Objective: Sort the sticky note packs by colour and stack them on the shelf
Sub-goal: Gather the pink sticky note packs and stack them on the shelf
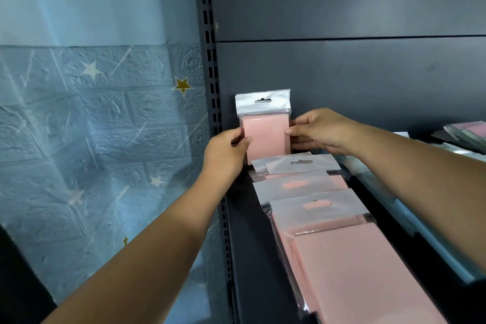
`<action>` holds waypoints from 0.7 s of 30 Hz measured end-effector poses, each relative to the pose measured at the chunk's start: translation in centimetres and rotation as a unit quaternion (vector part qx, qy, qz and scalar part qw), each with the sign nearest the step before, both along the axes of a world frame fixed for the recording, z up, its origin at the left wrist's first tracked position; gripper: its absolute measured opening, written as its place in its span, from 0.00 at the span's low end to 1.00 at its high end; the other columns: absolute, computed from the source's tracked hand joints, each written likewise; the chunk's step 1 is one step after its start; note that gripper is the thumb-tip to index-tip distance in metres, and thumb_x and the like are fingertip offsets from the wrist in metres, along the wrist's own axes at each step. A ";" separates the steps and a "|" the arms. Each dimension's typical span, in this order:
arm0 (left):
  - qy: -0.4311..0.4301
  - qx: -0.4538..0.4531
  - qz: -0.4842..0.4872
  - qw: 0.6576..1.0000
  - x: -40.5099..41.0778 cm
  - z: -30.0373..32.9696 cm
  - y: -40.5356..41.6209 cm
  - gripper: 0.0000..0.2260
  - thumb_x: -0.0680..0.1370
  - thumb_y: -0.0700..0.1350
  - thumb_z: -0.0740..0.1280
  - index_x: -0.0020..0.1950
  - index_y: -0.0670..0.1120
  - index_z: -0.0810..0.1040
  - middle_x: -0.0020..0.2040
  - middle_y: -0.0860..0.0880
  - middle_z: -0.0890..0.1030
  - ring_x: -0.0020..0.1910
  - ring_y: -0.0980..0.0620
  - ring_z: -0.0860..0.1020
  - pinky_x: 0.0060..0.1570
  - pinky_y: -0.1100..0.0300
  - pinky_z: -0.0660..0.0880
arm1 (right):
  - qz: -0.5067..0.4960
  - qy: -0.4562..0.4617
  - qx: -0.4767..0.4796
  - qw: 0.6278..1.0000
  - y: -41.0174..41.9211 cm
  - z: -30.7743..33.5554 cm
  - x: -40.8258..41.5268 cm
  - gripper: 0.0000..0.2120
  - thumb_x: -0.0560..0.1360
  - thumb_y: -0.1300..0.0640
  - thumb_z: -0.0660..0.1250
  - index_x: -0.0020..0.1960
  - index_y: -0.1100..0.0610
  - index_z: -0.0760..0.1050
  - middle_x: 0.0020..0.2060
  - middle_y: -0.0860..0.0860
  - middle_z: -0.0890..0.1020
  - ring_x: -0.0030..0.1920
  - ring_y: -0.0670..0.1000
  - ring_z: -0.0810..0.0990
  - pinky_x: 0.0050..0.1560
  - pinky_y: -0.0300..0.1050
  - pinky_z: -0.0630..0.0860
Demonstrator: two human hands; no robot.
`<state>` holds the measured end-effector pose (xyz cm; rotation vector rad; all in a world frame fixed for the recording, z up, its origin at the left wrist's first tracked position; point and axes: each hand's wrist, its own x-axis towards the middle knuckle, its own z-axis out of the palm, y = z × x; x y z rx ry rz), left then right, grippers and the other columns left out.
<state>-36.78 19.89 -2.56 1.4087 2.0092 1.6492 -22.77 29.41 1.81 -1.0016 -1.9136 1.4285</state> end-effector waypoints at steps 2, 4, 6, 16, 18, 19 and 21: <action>-0.007 0.011 0.005 1.000 0.1 -0.1 0.0 0.12 0.78 0.39 0.63 0.61 0.43 0.78 0.56 0.47 0.81 0.56 0.49 0.78 0.59 0.56 0.73 | -0.006 -0.019 0.018 1.000 0.1 0.0 0.0 0.11 0.76 0.66 0.64 0.57 0.67 0.76 0.54 0.58 0.80 0.44 0.49 0.80 0.52 0.42 0.75; -0.017 0.015 0.013 1.000 0.1 -0.1 0.0 0.12 0.77 0.39 0.64 0.61 0.42 0.78 0.56 0.47 0.81 0.56 0.49 0.78 0.58 0.58 0.72 | -0.010 -0.066 0.059 0.996 0.4 0.2 0.0 0.10 0.75 0.64 0.66 0.56 0.66 0.77 0.55 0.58 0.80 0.51 0.51 0.80 0.53 0.41 0.76; -0.024 0.008 0.015 1.000 0.2 -0.1 0.0 0.13 0.77 0.40 0.64 0.62 0.41 0.77 0.58 0.46 0.80 0.58 0.49 0.77 0.59 0.59 0.71 | -0.013 -0.137 0.110 0.984 0.4 0.7 0.1 0.09 0.74 0.59 0.68 0.51 0.64 0.77 0.49 0.58 0.79 0.50 0.52 0.80 0.51 0.40 0.78; -0.033 -0.024 0.005 0.999 0.9 1.0 -4.6 0.11 0.80 0.52 0.58 0.40 0.51 0.74 0.41 0.51 0.75 0.44 0.53 0.73 0.49 0.60 0.72 | 0.070 -0.354 0.135 0.923 -2.0 4.5 1.4 0.16 0.75 0.45 0.64 0.42 0.58 0.76 0.40 0.51 0.80 0.37 0.48 0.77 0.41 0.39 0.74; -0.019 -0.068 -0.048 0.996 2.0 1.2 -6.7 0.11 0.79 0.56 0.56 0.42 0.54 0.72 0.39 0.58 0.73 0.41 0.61 0.70 0.41 0.70 0.65 | 0.072 -0.394 0.143 0.905 -2.5 4.5 1.7 0.18 0.75 0.42 0.63 0.43 0.58 0.76 0.40 0.51 0.79 0.36 0.48 0.76 0.41 0.40 0.74; -0.011 -0.097 -0.073 0.992 2.3 1.1 -7.4 0.10 0.79 0.58 0.55 0.45 0.56 0.72 0.40 0.63 0.71 0.43 0.64 0.69 0.41 0.71 0.64 | 0.076 -0.405 0.137 0.901 -2.9 4.4 1.7 0.18 0.75 0.42 0.62 0.43 0.58 0.75 0.39 0.51 0.78 0.36 0.48 0.75 0.41 0.40 0.75; -0.001 -0.144 -0.112 0.983 2.8 0.6 -7.8 0.12 0.78 0.60 0.54 0.51 0.57 0.73 0.43 0.62 0.73 0.48 0.63 0.69 0.42 0.71 0.64 | 0.093 -0.403 0.091 0.906 -3.7 4.0 1.7 0.17 0.75 0.43 0.63 0.45 0.58 0.74 0.36 0.52 0.76 0.34 0.50 0.73 0.39 0.42 0.74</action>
